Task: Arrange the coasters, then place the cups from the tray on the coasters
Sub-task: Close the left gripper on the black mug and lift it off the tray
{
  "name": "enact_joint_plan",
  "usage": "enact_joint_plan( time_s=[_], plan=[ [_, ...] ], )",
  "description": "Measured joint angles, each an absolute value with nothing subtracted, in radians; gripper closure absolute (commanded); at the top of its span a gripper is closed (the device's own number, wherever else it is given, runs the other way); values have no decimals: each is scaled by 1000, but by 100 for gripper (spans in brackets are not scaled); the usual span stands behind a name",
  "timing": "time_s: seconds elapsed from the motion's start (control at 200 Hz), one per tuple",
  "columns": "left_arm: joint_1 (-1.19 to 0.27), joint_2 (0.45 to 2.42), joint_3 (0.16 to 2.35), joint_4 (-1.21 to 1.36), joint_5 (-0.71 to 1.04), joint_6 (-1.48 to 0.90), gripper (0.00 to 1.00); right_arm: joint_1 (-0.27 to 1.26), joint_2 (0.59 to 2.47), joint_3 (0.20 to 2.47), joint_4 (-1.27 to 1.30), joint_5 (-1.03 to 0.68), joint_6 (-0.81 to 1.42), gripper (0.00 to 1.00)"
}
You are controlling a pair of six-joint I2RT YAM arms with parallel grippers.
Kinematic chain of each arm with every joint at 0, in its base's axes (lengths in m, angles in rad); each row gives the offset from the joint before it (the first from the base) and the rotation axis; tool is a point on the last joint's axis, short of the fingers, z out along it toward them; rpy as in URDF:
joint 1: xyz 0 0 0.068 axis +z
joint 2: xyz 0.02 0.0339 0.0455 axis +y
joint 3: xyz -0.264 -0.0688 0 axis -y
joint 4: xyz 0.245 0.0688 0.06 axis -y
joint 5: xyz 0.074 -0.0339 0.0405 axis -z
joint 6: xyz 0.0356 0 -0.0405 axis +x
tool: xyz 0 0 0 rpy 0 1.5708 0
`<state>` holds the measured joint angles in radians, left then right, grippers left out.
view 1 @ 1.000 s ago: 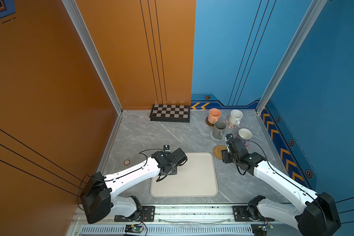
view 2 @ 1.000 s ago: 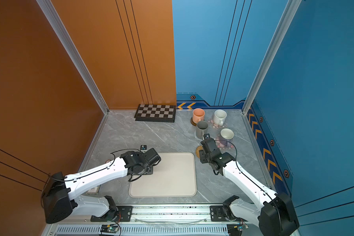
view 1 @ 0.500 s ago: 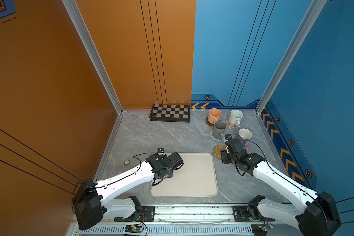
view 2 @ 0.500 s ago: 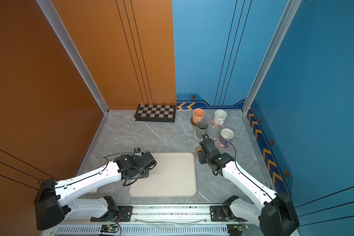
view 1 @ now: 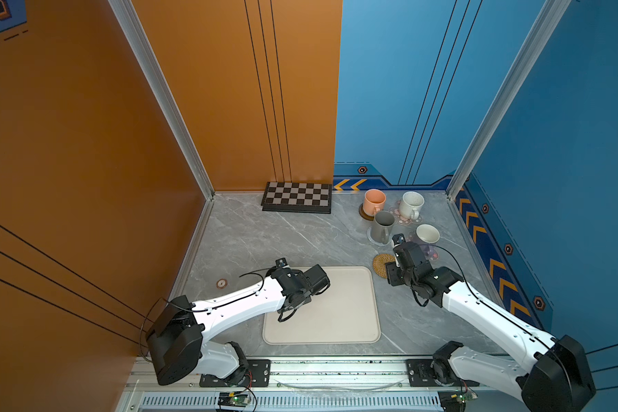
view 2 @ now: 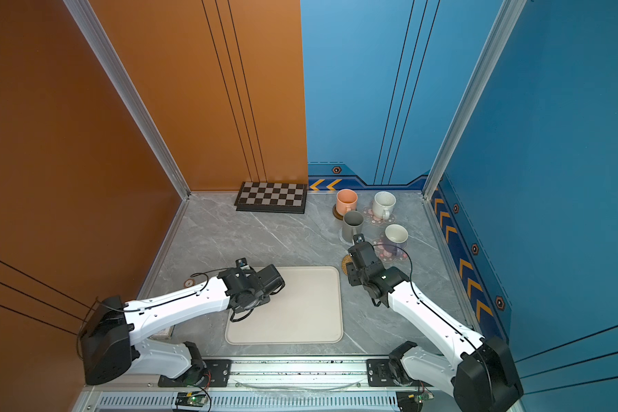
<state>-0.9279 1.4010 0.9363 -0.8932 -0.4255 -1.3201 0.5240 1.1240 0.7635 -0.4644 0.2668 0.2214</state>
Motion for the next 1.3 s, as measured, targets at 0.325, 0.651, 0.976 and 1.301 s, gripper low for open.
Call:
enact_joint_plan(
  time_s=[0.325, 0.651, 0.976, 1.301],
  plan=[
    [-910, 1481, 945, -876, -442, -1354, 67, 524, 1150, 762, -430, 250, 210, 36],
    [-896, 1520, 960, -855, -446, -1329, 84, 526, 1150, 740, -426, 236, 210, 36],
    [-897, 1523, 962, -839, -445, -1273, 100, 530, 1138, 730, -427, 236, 211, 36],
    [-959, 1434, 950, -847, -389, -1112, 100, 530, 1093, 730, -433, 252, 211, 36]
  ],
)
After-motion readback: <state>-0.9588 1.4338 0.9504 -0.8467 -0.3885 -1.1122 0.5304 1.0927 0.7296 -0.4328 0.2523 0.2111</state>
